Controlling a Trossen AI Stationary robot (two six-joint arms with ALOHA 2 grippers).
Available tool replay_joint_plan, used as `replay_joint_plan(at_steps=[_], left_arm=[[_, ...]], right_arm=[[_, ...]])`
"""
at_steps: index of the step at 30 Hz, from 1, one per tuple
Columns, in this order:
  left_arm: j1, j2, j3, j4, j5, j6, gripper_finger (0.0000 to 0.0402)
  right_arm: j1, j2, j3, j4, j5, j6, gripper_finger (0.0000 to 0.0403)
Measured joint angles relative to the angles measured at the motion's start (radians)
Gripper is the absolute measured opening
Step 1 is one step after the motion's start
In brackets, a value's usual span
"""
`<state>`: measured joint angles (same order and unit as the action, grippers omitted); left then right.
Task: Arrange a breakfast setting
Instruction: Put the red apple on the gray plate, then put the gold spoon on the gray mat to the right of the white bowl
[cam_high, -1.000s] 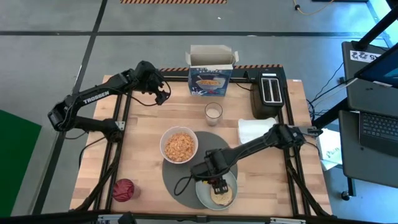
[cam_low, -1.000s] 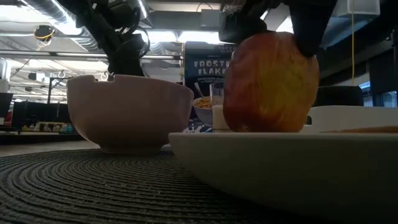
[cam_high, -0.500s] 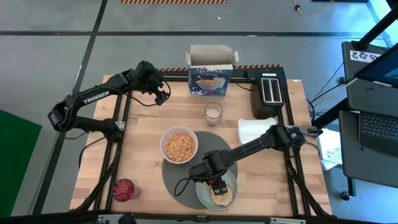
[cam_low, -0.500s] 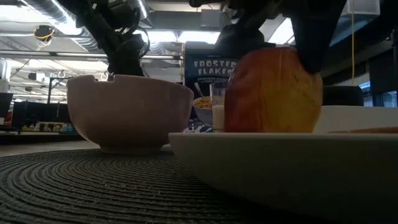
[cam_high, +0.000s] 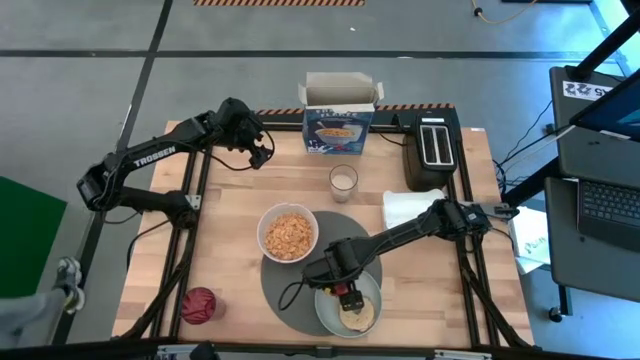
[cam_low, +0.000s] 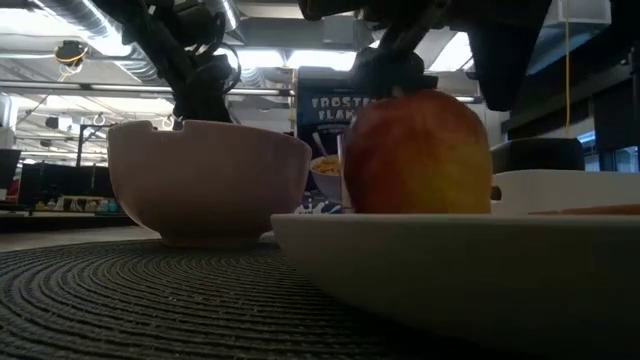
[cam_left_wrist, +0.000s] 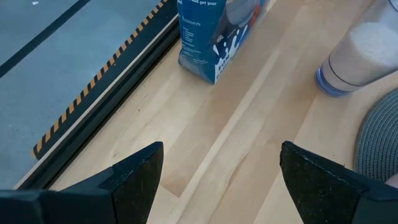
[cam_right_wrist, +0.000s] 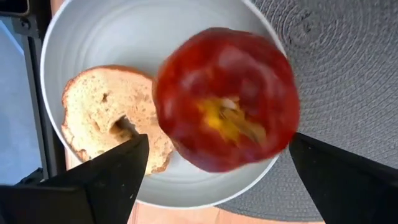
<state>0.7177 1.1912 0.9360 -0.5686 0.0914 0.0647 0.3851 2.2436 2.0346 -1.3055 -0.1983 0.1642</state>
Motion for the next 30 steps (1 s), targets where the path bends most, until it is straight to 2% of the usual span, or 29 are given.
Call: replay_joint_plan(at_steps=[10,20,23,26,30], left_arm=[[0.000,0.000,0.000,0.000,0.000,0.000,0.0309],[0.000,0.000,0.000,0.001,0.000,0.000,0.0309],[0.000,0.000,0.000,0.001,0.000,0.000,0.0309],[-0.001,0.000,0.000,0.001,0.001,0.000,0.0309],[-0.001,0.000,0.000,0.000,0.008,-0.009,0.0309]], right_arm=[[0.000,0.000,0.000,-0.095,-0.011,0.035,0.0378],[-0.014,-0.050,0.000,-0.233,0.069,0.080,0.0378],[-0.044,-0.112,0.000,-0.210,0.145,0.118,0.0378],[-0.086,-0.195,0.000,-0.107,0.251,0.152,0.0375],[-0.146,-0.275,0.000,0.067,0.411,0.145,0.0351]])
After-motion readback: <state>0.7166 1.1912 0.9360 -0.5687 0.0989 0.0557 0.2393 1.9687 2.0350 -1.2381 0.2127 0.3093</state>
